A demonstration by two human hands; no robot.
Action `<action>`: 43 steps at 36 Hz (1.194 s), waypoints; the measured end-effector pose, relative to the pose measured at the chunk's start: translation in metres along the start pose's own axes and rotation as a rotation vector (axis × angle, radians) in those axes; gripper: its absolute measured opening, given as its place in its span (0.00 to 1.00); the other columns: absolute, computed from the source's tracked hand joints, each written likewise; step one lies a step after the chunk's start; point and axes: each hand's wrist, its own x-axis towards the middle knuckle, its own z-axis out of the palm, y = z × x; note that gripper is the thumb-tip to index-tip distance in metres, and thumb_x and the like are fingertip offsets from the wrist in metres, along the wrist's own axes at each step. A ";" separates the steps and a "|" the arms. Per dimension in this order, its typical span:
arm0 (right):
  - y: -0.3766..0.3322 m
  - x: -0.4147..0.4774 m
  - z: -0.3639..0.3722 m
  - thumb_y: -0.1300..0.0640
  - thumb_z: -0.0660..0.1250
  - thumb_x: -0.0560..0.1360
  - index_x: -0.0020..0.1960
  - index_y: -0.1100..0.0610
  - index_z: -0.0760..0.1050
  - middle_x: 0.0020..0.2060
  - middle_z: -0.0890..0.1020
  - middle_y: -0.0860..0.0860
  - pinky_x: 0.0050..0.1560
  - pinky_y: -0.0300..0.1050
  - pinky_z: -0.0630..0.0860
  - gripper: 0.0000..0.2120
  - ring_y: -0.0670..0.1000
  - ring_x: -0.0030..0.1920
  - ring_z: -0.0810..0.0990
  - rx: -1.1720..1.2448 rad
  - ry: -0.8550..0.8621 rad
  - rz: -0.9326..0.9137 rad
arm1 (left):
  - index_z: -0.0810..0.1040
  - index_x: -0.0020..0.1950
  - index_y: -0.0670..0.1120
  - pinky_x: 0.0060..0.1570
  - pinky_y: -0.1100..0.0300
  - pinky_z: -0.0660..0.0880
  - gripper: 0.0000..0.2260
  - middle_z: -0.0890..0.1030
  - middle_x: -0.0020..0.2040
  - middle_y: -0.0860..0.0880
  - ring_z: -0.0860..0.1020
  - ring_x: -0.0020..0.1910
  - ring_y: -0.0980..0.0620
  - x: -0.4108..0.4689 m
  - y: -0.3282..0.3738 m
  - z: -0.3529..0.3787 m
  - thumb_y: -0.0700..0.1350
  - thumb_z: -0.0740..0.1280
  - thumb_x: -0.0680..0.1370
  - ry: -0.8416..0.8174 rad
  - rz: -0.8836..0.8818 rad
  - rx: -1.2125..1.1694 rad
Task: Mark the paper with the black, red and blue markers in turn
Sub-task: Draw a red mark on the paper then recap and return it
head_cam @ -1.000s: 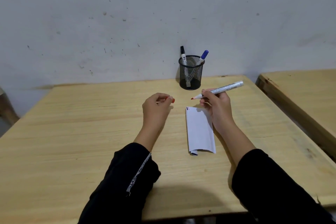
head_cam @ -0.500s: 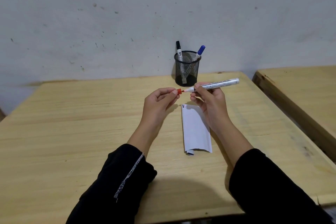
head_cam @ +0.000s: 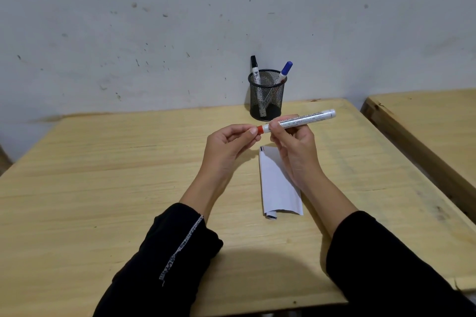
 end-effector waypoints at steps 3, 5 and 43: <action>-0.003 0.001 0.000 0.64 0.67 0.73 0.44 0.59 0.75 0.35 0.78 0.48 0.42 0.36 0.75 0.03 0.43 0.39 0.77 -0.039 -0.025 0.007 | 0.82 0.47 0.41 0.47 0.67 0.78 0.05 0.84 0.39 0.48 0.82 0.40 0.55 0.001 0.001 -0.001 0.37 0.70 0.73 0.011 0.007 0.010; -0.005 0.002 -0.001 0.64 0.67 0.73 0.44 0.60 0.75 0.35 0.78 0.49 0.43 0.36 0.76 0.02 0.44 0.39 0.78 -0.041 -0.040 0.018 | 0.82 0.47 0.41 0.47 0.67 0.78 0.04 0.84 0.40 0.47 0.82 0.41 0.55 0.003 0.003 -0.001 0.38 0.70 0.73 0.012 0.022 0.025; -0.064 0.046 0.007 0.63 0.71 0.71 0.46 0.55 0.78 0.42 0.85 0.55 0.48 0.45 0.79 0.05 0.51 0.42 0.85 -0.759 -0.281 -0.023 | 0.82 0.49 0.42 0.56 0.51 0.78 0.06 0.84 0.45 0.43 0.81 0.46 0.49 0.048 0.066 0.032 0.42 0.69 0.75 -0.040 0.281 0.370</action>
